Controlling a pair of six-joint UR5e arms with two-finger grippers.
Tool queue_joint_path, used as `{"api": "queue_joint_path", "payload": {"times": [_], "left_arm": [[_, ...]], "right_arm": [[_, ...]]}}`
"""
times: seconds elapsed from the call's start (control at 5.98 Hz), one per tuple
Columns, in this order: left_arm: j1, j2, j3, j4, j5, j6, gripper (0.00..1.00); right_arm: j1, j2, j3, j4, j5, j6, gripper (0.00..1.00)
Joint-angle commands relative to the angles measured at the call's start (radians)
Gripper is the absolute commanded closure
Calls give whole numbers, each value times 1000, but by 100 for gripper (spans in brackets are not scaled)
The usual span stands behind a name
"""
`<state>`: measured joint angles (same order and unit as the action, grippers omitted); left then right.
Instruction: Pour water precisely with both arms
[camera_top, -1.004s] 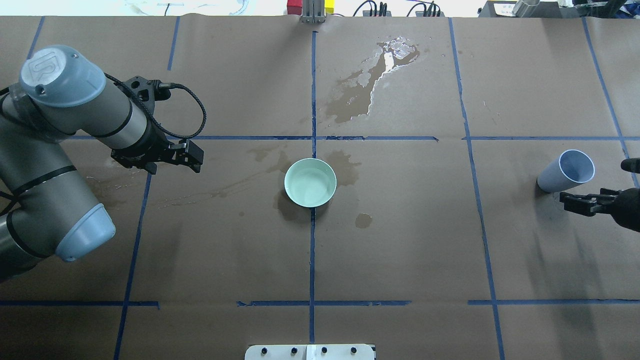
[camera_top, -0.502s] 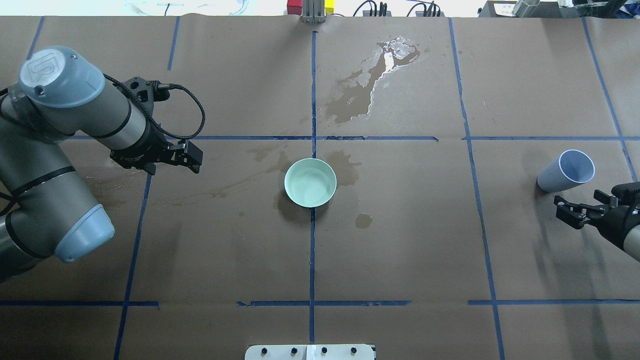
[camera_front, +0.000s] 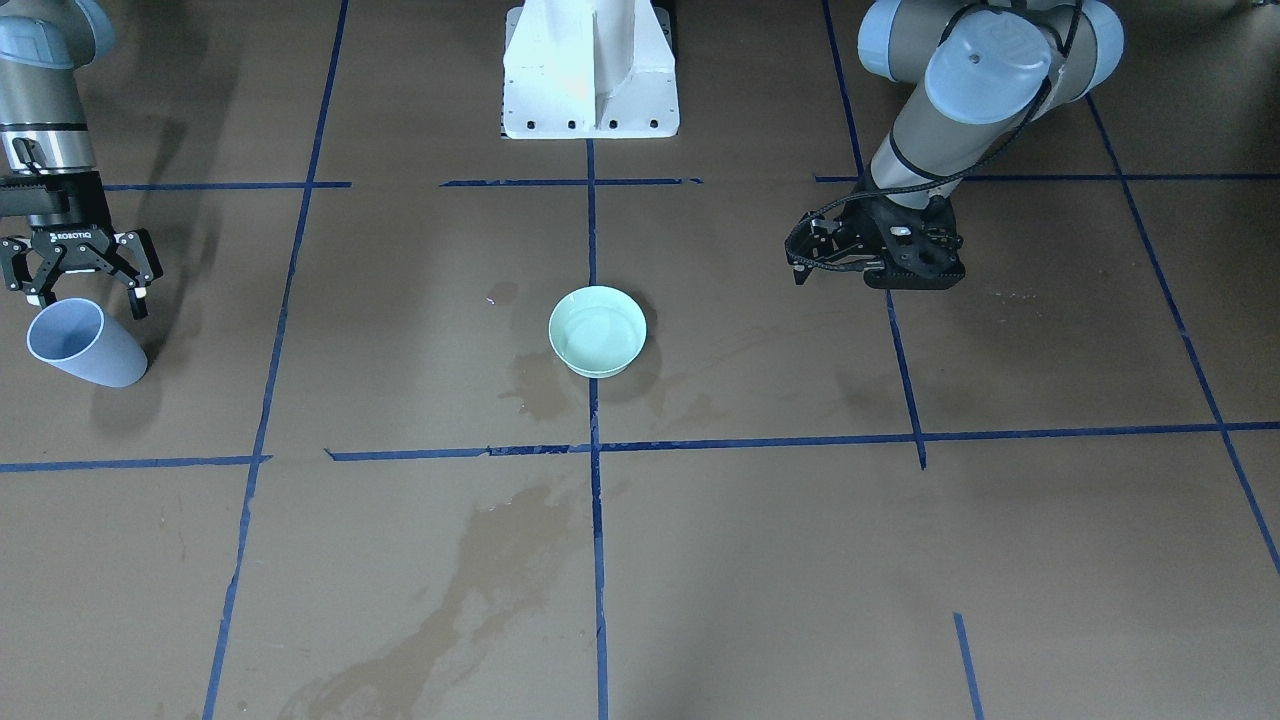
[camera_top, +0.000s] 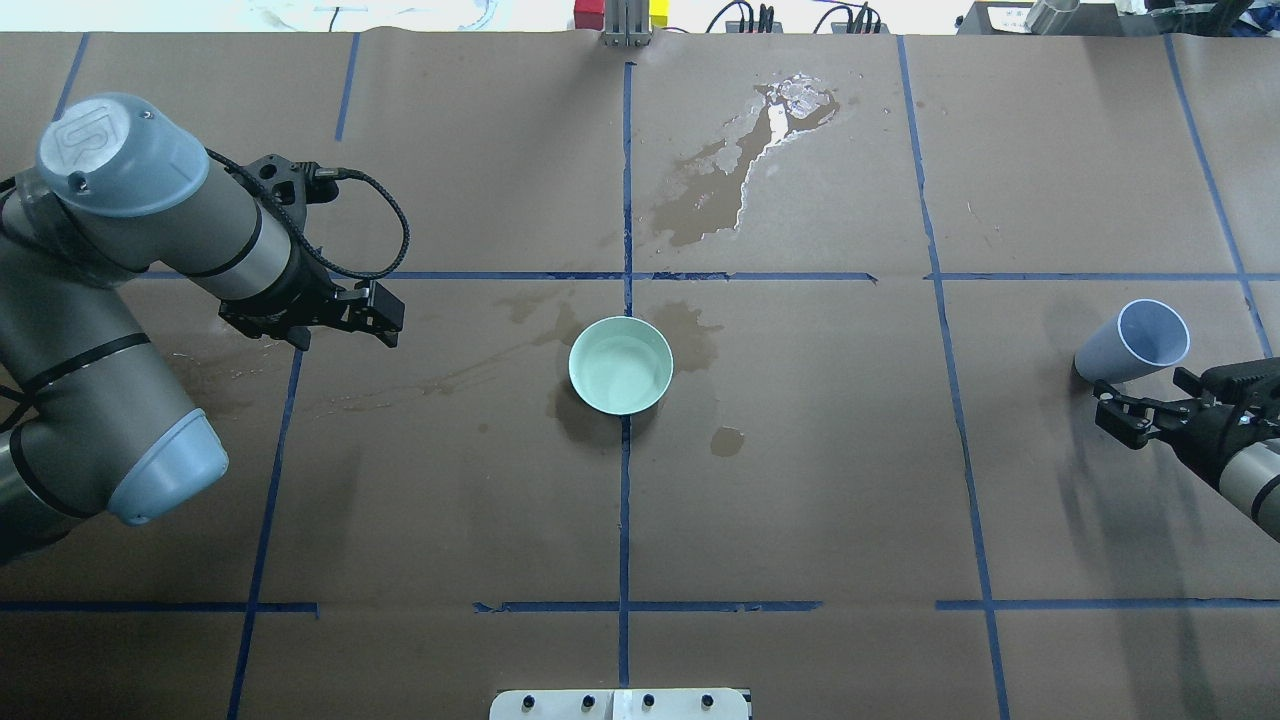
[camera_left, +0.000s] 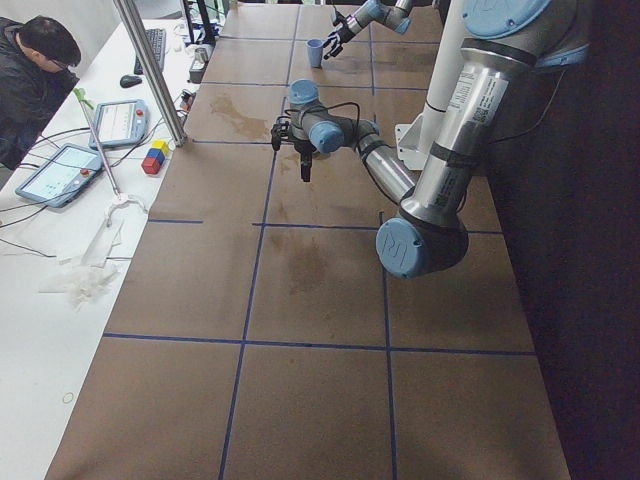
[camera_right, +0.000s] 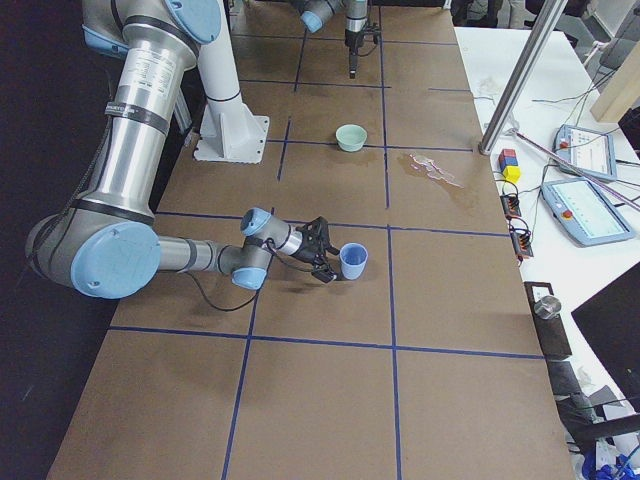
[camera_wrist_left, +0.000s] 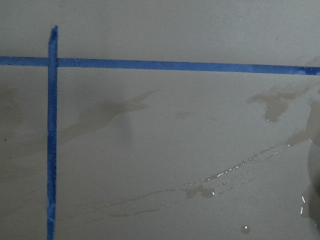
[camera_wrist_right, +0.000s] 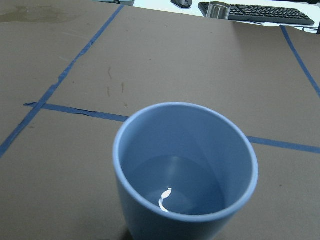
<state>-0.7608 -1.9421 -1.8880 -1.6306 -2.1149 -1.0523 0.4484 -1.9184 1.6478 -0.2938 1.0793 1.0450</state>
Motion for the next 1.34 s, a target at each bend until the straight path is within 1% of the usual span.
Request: {"api": "queue_joint_path", "payload": {"times": [0.0,0.33,0.67,1.0,1.17], "left_arm": [[0,0,0,0,1,0,0],[0,0,3,0,1,2,0],[0,0,4,0,1,0,0],[0,0,3,0,1,0,0],[0,0,3,0,1,0,0]], "right_arm": [[1,39,-23,7,-2,-23,0],[9,48,-43,8,-2,-45,0],[47,50,-54,8,-1,-88,0],[64,94,-78,8,-2,-88,0],[79,128,-120,8,-1,-89,0]]}}
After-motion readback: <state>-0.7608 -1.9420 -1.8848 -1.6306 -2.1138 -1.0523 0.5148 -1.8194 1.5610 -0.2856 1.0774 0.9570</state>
